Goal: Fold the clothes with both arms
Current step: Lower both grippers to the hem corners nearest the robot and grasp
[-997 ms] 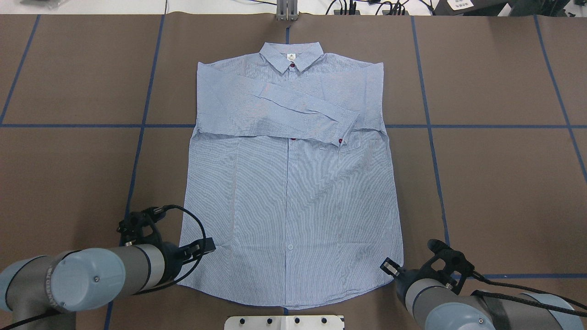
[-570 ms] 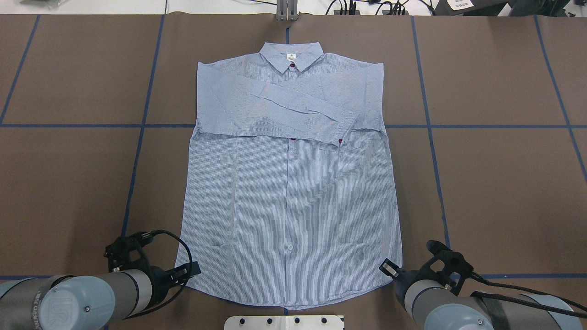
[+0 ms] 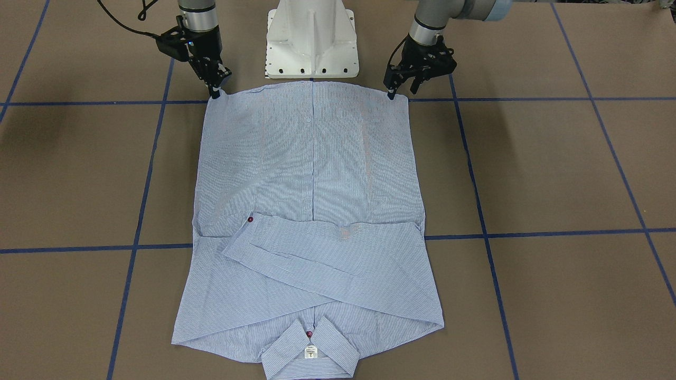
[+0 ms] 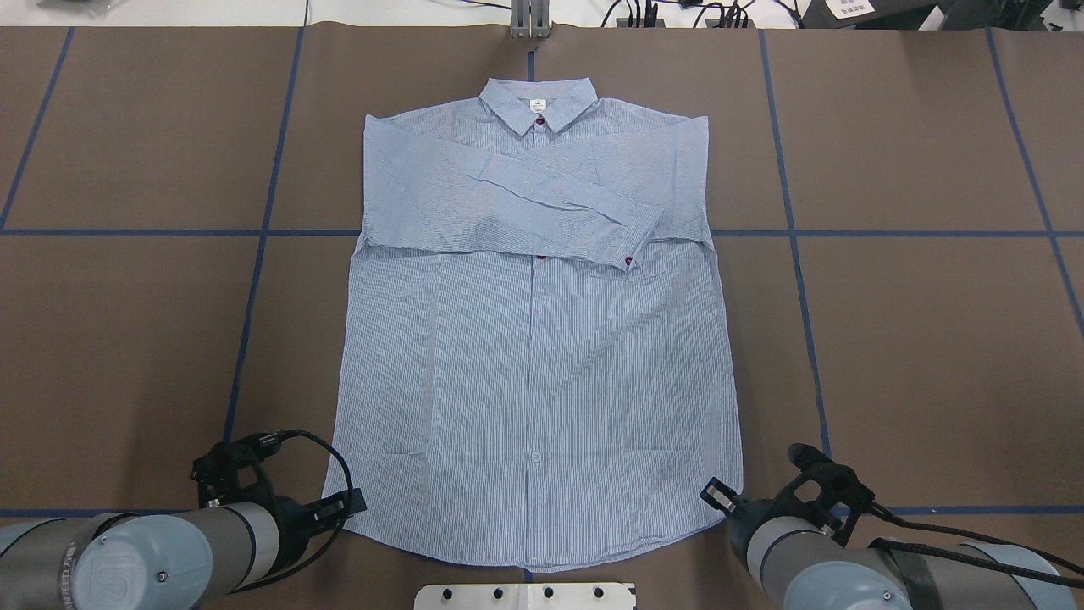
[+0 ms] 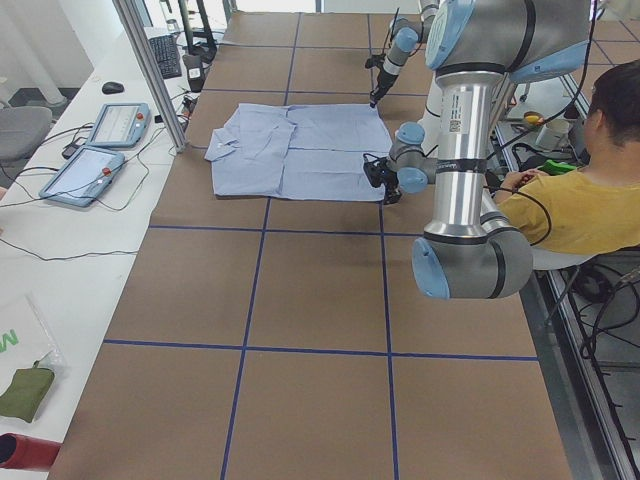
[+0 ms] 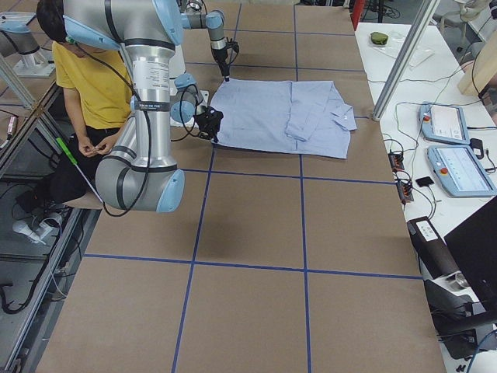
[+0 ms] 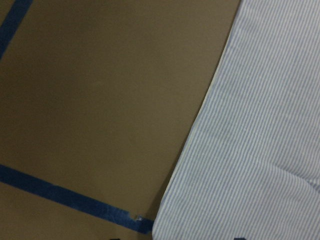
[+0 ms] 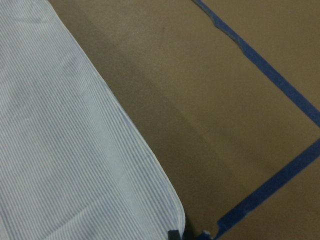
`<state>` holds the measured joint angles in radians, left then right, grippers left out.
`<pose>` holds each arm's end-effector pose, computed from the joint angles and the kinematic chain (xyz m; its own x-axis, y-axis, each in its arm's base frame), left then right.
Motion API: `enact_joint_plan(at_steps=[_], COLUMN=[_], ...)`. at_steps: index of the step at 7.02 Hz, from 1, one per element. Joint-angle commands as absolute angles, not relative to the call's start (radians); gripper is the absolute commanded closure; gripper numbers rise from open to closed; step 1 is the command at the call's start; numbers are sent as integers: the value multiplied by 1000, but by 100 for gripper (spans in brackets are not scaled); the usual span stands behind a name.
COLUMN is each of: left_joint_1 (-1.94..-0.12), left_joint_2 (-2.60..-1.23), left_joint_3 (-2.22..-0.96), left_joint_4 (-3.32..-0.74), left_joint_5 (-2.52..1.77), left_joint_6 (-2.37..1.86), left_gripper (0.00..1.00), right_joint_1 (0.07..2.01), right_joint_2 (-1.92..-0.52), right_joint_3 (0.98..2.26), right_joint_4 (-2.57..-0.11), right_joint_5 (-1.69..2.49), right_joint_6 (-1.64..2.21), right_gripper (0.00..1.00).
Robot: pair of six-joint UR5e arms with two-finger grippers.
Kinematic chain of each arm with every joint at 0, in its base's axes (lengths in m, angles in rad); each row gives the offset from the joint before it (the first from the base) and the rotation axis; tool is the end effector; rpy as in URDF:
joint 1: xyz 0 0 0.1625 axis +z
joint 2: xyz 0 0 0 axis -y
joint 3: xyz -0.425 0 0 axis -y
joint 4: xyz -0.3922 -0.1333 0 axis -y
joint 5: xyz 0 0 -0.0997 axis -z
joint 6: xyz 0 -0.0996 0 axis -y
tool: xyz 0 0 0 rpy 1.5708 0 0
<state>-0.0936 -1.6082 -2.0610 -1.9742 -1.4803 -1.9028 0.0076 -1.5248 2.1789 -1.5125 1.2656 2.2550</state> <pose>0.4784 -0.1878 0.3690 0.5081 -0.3737 -0.7760 0.3500 0.9128 -0.2105 -0.4671 -0.1668 0.3551 0.4577 0.6063 0.6503 -0.6361 0.7343 -0.2369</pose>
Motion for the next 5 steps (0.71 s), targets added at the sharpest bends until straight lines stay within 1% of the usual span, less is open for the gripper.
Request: enact_joint_plan(at_steps=[1, 2, 3, 4, 5], left_joint_1=[-95, -95, -95, -95, -95], left_joint_2=[-1606, -1605, -1605, -1605, -1602], left_joint_3=[-2057, -2056, -2056, -2056, -2056], left_joint_4=[-1973, -1973, -1973, -1973, -1973], left_joint_5=[-1482, -1482, -1482, -1482, -1482], left_joint_6=[-1899, -1898, -1899, -1904, -1904], left_gripper=[25, 26, 42, 74, 100], right_joint_1=[6, 6, 6, 8, 6], right_joint_2=[-1525, -1525, -1525, -1525, -1523], right_joint_3=[2178, 2178, 2178, 2178, 2178], right_joint_4=[-1513, -1513, -1513, -1513, -1513], right_joint_5=[1267, 1266, 1267, 1267, 1267], right_joint_6=[2255, 2255, 2255, 2255, 2255], right_gripper=[100, 100, 100, 100, 100])
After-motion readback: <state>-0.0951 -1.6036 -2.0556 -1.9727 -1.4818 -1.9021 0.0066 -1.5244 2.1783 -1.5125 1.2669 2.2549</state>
